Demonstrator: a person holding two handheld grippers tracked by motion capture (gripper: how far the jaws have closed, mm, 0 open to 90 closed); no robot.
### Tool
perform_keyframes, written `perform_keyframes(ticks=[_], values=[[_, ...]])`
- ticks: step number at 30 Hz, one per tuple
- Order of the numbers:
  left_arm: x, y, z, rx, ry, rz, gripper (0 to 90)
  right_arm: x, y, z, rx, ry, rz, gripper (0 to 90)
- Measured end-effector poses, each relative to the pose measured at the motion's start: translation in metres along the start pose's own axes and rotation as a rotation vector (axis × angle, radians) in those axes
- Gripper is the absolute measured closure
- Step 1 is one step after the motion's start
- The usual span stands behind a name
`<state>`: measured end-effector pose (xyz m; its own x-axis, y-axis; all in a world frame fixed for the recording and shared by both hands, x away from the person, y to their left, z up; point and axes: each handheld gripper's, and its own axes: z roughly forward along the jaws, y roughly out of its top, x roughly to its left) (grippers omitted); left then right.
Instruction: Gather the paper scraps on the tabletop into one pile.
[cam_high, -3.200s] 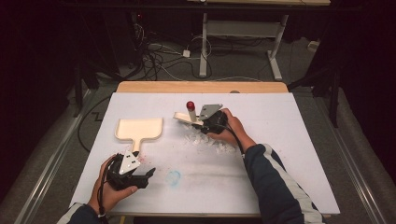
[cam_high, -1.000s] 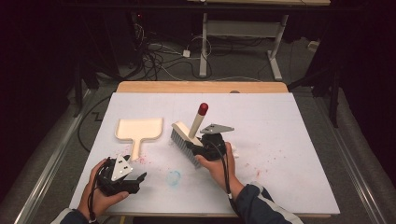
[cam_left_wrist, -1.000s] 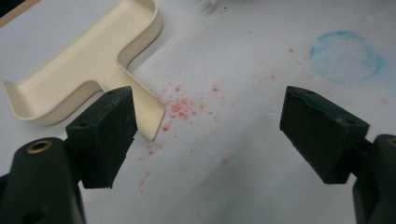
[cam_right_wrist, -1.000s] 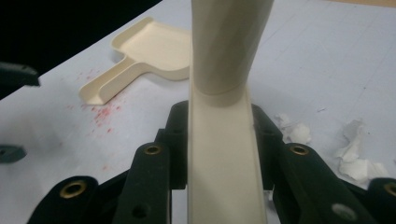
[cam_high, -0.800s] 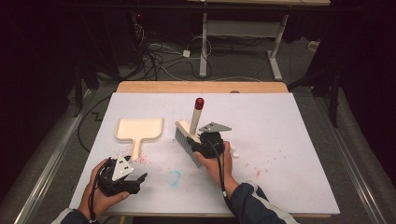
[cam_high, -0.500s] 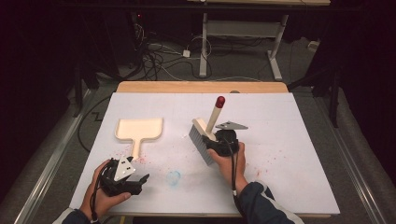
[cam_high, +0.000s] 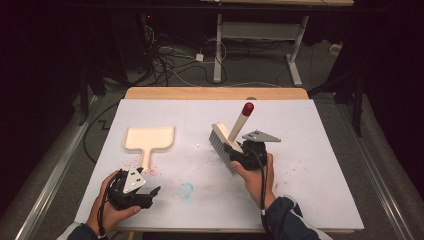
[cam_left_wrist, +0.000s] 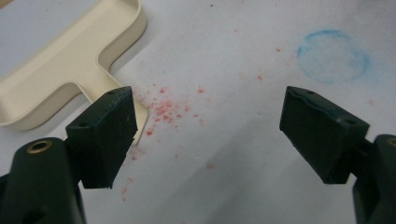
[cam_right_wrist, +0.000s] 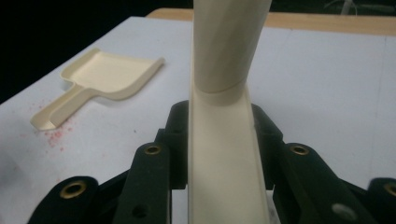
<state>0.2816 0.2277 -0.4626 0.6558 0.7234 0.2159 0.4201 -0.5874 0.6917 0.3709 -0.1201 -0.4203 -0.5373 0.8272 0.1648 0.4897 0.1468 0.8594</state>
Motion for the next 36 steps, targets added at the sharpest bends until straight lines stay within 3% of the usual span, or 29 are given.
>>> perform_keyframes(ticks=[5,9,14,16,20,25,31,34,36], values=[[-0.002,0.000,0.000,0.011,-0.006,-0.013,18.5,0.023,0.006,0.019,-0.001,0.093,0.044,67.6],[-0.001,-0.001,-0.001,0.008,-0.006,-0.012,18.5,0.040,0.005,0.041,0.013,0.107,0.054,67.6],[0.000,-0.001,0.001,0.017,-0.015,-0.007,18.5,0.038,-0.007,0.066,0.055,0.067,0.088,67.6],[-0.001,-0.002,0.001,0.015,-0.015,-0.009,18.5,0.032,-0.008,0.066,0.047,0.017,0.077,67.5],[-0.002,-0.001,0.001,0.014,-0.017,-0.005,18.5,0.014,-0.011,0.060,0.060,-0.027,0.114,67.3],[-0.004,0.000,0.002,0.020,-0.021,-0.002,18.5,-0.006,-0.014,0.036,0.054,-0.091,0.129,67.4],[-0.005,0.001,0.003,0.022,-0.017,0.022,18.5,-0.017,-0.022,0.018,0.063,-0.099,0.140,67.4],[-0.006,0.001,0.002,0.024,-0.023,0.010,18.5,-0.018,-0.021,0.010,0.058,-0.094,0.133,67.5],[-0.005,0.002,0.002,0.023,-0.016,0.024,18.5,-0.016,-0.017,0.001,0.037,-0.088,0.129,67.6]])
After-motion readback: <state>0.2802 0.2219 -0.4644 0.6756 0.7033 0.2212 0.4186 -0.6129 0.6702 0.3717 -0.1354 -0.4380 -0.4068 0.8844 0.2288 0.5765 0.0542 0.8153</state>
